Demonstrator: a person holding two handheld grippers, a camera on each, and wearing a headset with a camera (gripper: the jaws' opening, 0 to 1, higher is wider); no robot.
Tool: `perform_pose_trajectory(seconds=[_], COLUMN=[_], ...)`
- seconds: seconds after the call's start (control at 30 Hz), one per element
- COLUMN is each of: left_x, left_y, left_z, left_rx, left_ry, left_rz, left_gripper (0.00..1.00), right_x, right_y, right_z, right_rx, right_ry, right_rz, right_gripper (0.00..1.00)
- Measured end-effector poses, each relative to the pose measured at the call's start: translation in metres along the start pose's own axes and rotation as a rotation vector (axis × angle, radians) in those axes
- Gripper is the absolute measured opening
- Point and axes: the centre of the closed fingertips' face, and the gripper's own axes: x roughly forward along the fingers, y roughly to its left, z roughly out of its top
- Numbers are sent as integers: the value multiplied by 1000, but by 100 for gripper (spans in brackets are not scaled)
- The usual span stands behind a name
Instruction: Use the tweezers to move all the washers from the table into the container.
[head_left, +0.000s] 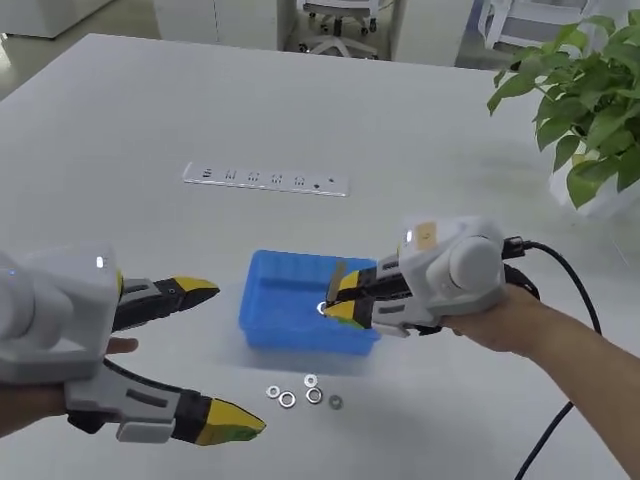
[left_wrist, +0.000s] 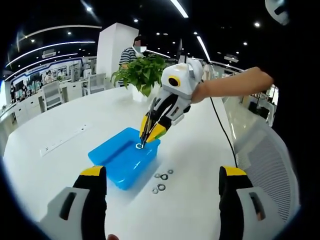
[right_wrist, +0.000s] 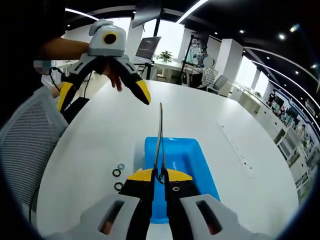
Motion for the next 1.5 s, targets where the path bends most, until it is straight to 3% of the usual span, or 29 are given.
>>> perform_pose_trajectory(seconds=[0.57,1.0,1.5], left_x=[9,25,58], left_y=[13,26,43], left_z=[1,12,31], left_rx=[2,14,91], left_ry=[4,-13,-18], left_rz=[-7,-28,-74], left_gripper=[98,92,62], right_x=[19,30,40], right_y=[-10,-10,-14], right_z=[-25,-35,-41], right_rx=[38,59,72], right_ry=[24,42,50], right_rz=[18,52,74], right_gripper=[8,9,9])
